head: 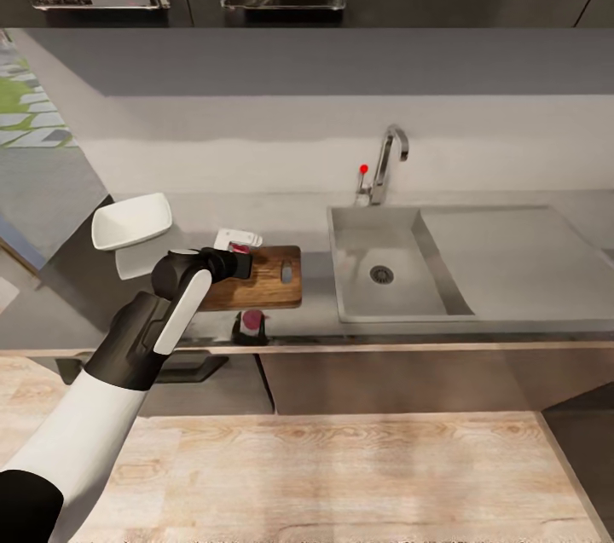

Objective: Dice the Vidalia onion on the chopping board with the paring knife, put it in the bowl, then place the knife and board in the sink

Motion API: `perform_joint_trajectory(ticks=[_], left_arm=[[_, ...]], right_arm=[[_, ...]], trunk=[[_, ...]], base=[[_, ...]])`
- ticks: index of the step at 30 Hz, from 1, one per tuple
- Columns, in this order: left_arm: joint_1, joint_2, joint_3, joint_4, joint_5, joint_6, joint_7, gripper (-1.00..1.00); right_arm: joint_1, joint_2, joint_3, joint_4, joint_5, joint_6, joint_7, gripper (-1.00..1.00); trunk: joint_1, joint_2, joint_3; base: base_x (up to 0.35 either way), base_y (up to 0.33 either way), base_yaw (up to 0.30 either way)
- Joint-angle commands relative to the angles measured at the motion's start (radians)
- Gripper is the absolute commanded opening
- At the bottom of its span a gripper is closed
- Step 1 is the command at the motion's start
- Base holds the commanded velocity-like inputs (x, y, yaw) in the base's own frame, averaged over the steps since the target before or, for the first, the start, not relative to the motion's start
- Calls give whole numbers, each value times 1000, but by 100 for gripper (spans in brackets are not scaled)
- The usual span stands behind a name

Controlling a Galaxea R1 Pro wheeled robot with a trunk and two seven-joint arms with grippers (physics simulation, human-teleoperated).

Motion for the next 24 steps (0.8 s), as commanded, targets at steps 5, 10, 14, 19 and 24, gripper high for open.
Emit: perform_joint_trajectory(ticks=[5, 10, 14, 19, 24], left_arm=[[-1, 0, -2, 15, 10, 2, 9, -100], [-1, -2, -2, 20, 10, 1, 9, -100], [-1, -2, -2, 20, 10, 1, 9, -100], [-1, -2, -2, 21, 10, 1, 9, -100], [-1, -2, -2, 22, 10, 1, 9, -100]], right_arm=[[0, -1, 9, -1, -2, -2, -9, 100], [0, -1, 9, -1, -2, -2, -9, 100], [0, -1, 9, -1, -2, -2, -9, 100], [0, -1, 9, -1, -2, -2, -9, 100], [0, 0, 9, -1, -2, -3, -8, 100]], trunk=[[0, -2, -8], [0, -2, -15], [0, -2, -19], [0, -2, -19], [0, -2, -20]], base=[[0, 0, 0], [-100, -65, 0], [-48, -31, 0], [-8, -5, 0], [-1, 0, 0]])
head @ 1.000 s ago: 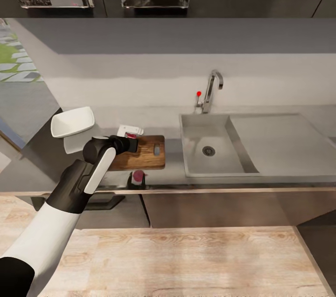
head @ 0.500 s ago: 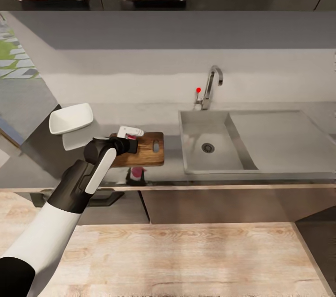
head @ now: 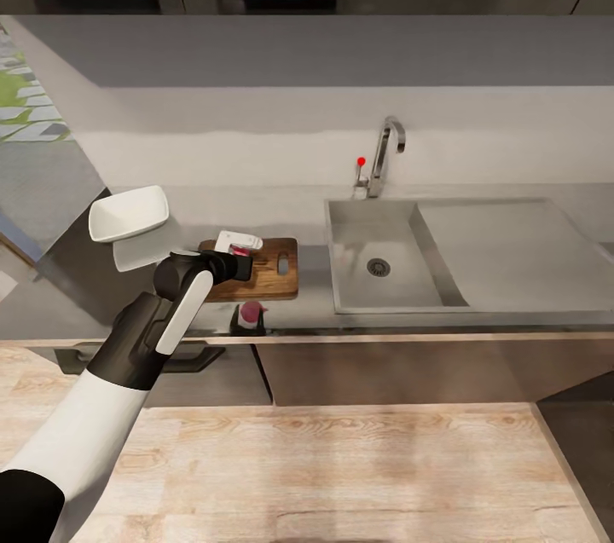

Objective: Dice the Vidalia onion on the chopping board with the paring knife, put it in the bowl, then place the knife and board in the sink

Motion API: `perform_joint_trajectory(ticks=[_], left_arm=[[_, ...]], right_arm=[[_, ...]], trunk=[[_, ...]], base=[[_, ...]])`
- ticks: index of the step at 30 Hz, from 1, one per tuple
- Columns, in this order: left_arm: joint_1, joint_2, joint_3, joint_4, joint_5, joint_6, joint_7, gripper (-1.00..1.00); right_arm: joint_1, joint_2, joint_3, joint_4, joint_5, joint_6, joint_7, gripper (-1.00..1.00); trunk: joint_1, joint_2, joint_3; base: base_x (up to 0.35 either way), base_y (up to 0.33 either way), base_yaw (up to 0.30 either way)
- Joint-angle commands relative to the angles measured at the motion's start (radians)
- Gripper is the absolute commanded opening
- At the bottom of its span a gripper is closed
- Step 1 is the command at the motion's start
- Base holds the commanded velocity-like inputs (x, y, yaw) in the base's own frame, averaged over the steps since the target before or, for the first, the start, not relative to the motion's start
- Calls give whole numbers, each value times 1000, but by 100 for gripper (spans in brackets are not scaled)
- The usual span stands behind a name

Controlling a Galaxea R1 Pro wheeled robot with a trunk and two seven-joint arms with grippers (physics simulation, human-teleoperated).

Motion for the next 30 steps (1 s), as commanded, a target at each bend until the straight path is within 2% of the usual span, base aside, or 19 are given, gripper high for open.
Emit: perform_joint_trajectory(ticks=[1, 6, 25, 30], left_arm=[[-1, 1, -2, -1, 10, 3, 9, -100], [-1, 1, -2, 0, 10, 3, 9, -100], [0, 1, -2, 19, 10, 1, 9, -100], [21, 1, -2, 22, 9, 0, 9, -100]], right_arm=[[0, -1, 9, -1, -2, -2, -8, 100], [0, -7, 10, -1, 0, -4, -3, 100], [0, 0, 9, -1, 1, -4, -10, 100], [0, 2, 9, -1, 1, -4, -11, 100]], trunk=[[1, -2, -2], [1, -2, -2], [1, -2, -2], [1, -2, -2]], base=[[0, 0, 0], [0, 0, 0], [0, 0, 0], [0, 0, 0]])
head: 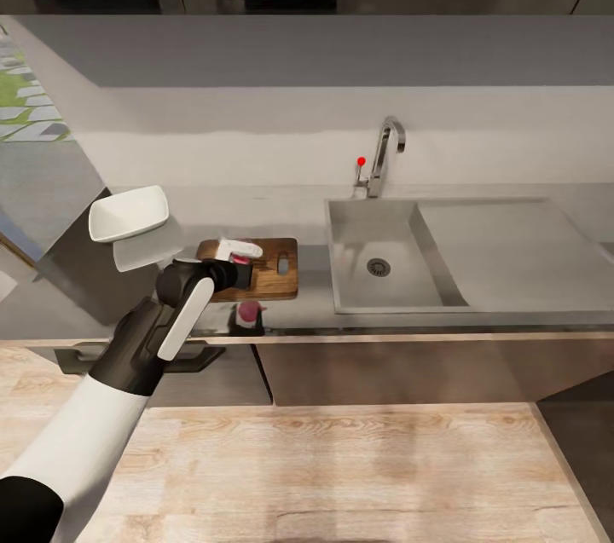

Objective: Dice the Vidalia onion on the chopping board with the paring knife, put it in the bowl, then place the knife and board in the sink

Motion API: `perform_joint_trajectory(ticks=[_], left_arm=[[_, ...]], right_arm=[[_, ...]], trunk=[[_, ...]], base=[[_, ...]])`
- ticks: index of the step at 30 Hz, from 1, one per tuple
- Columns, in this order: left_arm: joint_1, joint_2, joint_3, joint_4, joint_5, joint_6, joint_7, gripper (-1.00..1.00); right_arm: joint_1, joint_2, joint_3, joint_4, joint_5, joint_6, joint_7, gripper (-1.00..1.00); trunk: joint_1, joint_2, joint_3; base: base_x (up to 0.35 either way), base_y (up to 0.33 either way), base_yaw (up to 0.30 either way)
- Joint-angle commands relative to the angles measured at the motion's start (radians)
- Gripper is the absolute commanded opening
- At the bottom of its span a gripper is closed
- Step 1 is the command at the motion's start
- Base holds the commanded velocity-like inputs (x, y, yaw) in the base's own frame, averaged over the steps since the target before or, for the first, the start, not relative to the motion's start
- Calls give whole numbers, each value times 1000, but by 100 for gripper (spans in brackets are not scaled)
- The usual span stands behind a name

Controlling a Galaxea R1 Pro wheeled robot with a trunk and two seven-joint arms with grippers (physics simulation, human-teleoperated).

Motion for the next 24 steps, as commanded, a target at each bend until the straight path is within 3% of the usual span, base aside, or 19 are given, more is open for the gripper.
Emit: perform_joint_trajectory(ticks=[1, 17, 24], left_arm=[[4, 1, -2, 0, 9, 2, 9, -100], [11, 1, -2, 0, 9, 2, 9, -100], [11, 0, -2, 0, 8, 2, 9, -100]], right_arm=[[0, 0, 9, -1, -2, -2, -9, 100], [0, 1, 9, -1, -2, 0, -9, 100], [0, 1, 9, -1, -2, 0, -9, 100]], trunk=[[1, -2, -2], [1, -2, -9], [1, -2, -13]], base=[[0, 0, 0], [2, 0, 0], [160, 100, 0]])
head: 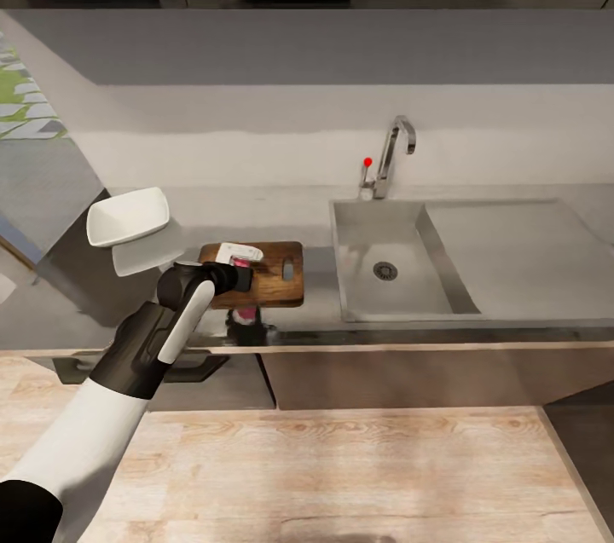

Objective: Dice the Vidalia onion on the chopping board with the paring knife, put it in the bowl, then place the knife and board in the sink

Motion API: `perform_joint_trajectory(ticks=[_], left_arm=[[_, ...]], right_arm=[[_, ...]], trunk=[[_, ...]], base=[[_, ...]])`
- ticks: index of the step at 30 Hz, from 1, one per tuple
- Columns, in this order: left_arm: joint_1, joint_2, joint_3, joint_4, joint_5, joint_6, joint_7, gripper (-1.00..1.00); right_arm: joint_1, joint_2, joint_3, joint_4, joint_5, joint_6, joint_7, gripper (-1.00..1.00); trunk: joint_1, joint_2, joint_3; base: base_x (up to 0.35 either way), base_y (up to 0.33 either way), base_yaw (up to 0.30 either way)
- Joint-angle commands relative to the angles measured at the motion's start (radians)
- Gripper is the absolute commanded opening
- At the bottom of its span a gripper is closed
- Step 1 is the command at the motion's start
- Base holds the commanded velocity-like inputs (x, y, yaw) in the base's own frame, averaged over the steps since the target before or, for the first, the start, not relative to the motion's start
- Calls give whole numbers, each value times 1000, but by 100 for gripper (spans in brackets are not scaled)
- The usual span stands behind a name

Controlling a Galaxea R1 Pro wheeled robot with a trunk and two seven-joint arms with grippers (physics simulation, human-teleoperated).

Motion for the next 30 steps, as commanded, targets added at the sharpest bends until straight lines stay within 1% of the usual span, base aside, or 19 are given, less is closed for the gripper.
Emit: perform_joint_trajectory(ticks=[1, 15, 24, 30], left_arm=[[-1, 1, -2, -1, 10, 2, 9, -100], [-1, 1, -2, 1, 10, 1, 9, -100], [-1, 1, -2, 2, 10, 1, 9, -100], [-1, 1, -2, 2, 10, 2, 9, -100]], right_arm=[[0, -1, 9, -1, -2, -2, -9, 100], [0, 0, 9, -2, -2, -2, -9, 100], [0, -1, 9, -2, -2, -3, -9, 100], [0, -1, 9, -1, -2, -2, -9, 100]], trunk=[[1, -2, -2], [1, -2, -6], [1, -2, -6], [1, -2, -6]], base=[[175, 126, 0], [50, 21, 0], [145, -48, 0], [36, -11, 0]])
